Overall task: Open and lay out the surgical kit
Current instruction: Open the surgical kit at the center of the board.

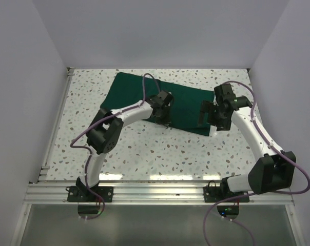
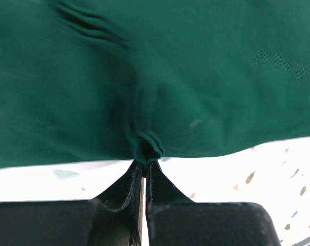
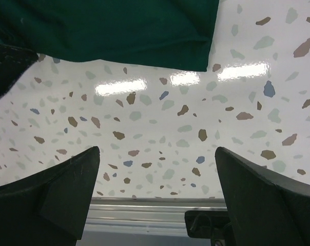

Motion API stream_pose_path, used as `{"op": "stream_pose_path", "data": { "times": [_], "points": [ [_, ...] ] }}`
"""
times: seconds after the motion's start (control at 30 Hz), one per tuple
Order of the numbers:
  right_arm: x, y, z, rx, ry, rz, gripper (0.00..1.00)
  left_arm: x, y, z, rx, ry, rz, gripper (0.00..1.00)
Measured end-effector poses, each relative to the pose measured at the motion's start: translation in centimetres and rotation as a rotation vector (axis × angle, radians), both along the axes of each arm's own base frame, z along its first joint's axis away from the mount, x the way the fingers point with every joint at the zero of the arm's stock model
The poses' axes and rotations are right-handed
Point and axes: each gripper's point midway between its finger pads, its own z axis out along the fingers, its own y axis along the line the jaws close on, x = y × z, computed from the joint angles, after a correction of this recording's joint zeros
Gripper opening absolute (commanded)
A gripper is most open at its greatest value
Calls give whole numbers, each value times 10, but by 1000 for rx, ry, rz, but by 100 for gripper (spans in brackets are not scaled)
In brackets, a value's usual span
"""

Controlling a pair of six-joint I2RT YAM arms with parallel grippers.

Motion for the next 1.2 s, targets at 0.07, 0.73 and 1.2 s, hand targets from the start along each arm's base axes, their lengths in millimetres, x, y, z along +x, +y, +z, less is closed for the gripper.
{"op": "stream_pose_path", "data": {
  "times": [0.07, 0.73, 1.2],
  "points": [
    [-2, -3, 2, -13, -6, -7, 98, 8, 10, -1, 3, 1, 17, 0],
    [-50, 49, 24, 109, 74, 37, 98, -102, 14, 115, -120, -139, 265, 0],
    [-88, 83, 7, 88, 154, 179, 98, -352, -100, 60, 16, -34, 340, 100]
  ]
}}
